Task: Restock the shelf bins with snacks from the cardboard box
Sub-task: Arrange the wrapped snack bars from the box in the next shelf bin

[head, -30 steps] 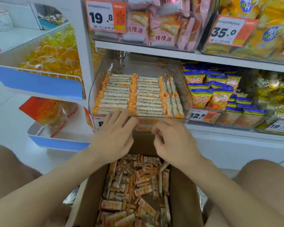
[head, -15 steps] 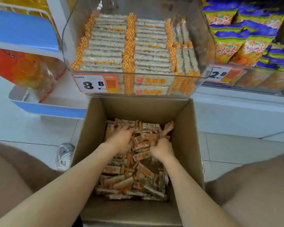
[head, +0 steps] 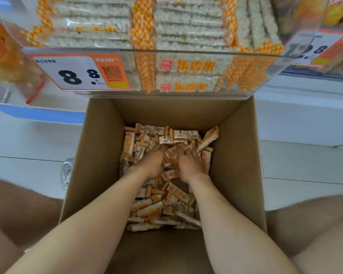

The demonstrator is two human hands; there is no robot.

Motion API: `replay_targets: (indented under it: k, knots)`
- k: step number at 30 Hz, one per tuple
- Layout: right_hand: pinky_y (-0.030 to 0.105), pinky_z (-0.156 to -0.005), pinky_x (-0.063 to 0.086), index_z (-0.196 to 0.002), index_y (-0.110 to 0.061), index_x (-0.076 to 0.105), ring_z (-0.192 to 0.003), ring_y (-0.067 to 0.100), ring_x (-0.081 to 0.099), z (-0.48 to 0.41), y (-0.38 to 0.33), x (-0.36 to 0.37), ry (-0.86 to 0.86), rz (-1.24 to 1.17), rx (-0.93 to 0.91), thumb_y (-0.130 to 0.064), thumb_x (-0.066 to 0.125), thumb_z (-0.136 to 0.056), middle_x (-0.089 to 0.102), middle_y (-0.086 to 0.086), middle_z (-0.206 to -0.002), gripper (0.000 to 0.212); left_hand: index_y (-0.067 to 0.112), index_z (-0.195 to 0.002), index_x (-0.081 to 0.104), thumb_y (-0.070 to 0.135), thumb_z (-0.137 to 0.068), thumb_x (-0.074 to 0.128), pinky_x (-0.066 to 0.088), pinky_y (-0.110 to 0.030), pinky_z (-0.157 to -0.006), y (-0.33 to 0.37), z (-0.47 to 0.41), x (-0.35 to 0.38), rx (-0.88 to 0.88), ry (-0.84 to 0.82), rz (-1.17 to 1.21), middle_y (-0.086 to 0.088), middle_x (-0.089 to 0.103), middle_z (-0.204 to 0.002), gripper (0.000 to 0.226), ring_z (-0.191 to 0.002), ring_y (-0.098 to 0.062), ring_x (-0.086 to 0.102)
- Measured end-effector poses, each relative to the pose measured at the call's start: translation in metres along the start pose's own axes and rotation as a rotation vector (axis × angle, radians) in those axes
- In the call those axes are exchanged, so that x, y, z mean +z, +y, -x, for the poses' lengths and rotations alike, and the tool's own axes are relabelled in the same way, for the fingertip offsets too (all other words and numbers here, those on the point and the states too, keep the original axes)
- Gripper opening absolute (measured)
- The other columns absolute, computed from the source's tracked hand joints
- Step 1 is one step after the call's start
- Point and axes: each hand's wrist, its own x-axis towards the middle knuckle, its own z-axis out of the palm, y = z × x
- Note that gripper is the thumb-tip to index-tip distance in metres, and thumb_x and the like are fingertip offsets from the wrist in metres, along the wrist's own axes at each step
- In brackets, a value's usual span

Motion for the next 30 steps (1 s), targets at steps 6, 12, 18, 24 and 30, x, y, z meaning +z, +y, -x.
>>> replay_targets:
  k: [6, 12, 18, 24, 30]
  knots:
    - [0.052, -0.117, 0.033, -0.149, -0.015, 0.04, -0.145, 0.045, 0.025, 0.007, 0.003, 0.008, 0.074, 0.07, -0.019, 0.003, 0.061, -0.093, 0.017, 0.019, -0.159, 0.063, 0.016, -0.144, 0.052, 0.032, -0.098, 0.066, 0.045, -0.044, -0.112, -0.004, -0.016, 0.012, -0.078, -0.098, -0.02, -0.018, 0.029, -0.163, 0.051, -0.144, -0.038, 0.042]
    - [0.05, -0.096, 0.053, -0.133, -0.018, 0.055, -0.129, 0.04, 0.051, 0.006, 0.016, 0.024, 0.167, -0.117, -0.015, -0.001, 0.058, -0.098, 0.036, 0.013, -0.153, 0.039, 0.018, -0.112, 0.06, 0.03, -0.099, 0.068, 0.051, -0.035, -0.079, 0.014, -0.021, 0.023, -0.127, 0.07, 0.33, -0.007, 0.064, -0.114, 0.019, -0.101, -0.024, 0.062]
    - [0.041, -0.087, 0.059, -0.122, -0.025, 0.063, -0.102, 0.018, 0.067, 0.011, 0.01, 0.018, 0.234, -0.465, -0.085, -0.011, 0.073, -0.093, 0.068, -0.003, -0.111, 0.034, 0.028, -0.11, 0.06, 0.022, -0.098, 0.071, 0.049, -0.031, -0.067, 0.009, -0.009, 0.007, -0.168, 0.201, 0.599, 0.0, 0.064, -0.103, 0.018, -0.091, -0.02, 0.065]
    - [0.025, -0.076, 0.051, -0.11, -0.021, 0.073, -0.089, 0.008, 0.065, 0.019, -0.003, -0.016, 0.383, -0.739, -0.035, -0.021, 0.077, -0.095, 0.069, -0.008, -0.094, 0.016, 0.028, -0.114, 0.066, 0.007, -0.103, 0.059, 0.065, -0.044, -0.068, -0.01, 0.026, -0.038, -0.174, 0.231, 0.714, -0.007, 0.069, -0.111, 0.025, -0.084, -0.027, 0.075]
    - [0.03, -0.103, 0.053, -0.129, -0.022, 0.074, -0.115, 0.008, 0.066, 0.046, -0.008, -0.052, 0.231, -0.893, -0.211, -0.023, 0.073, -0.099, 0.073, -0.01, -0.118, 0.03, 0.014, -0.129, 0.066, -0.006, -0.099, 0.053, 0.06, -0.03, -0.067, 0.016, 0.079, -0.087, -0.085, 0.082, 0.816, -0.015, 0.073, -0.105, 0.038, -0.079, -0.017, 0.07]
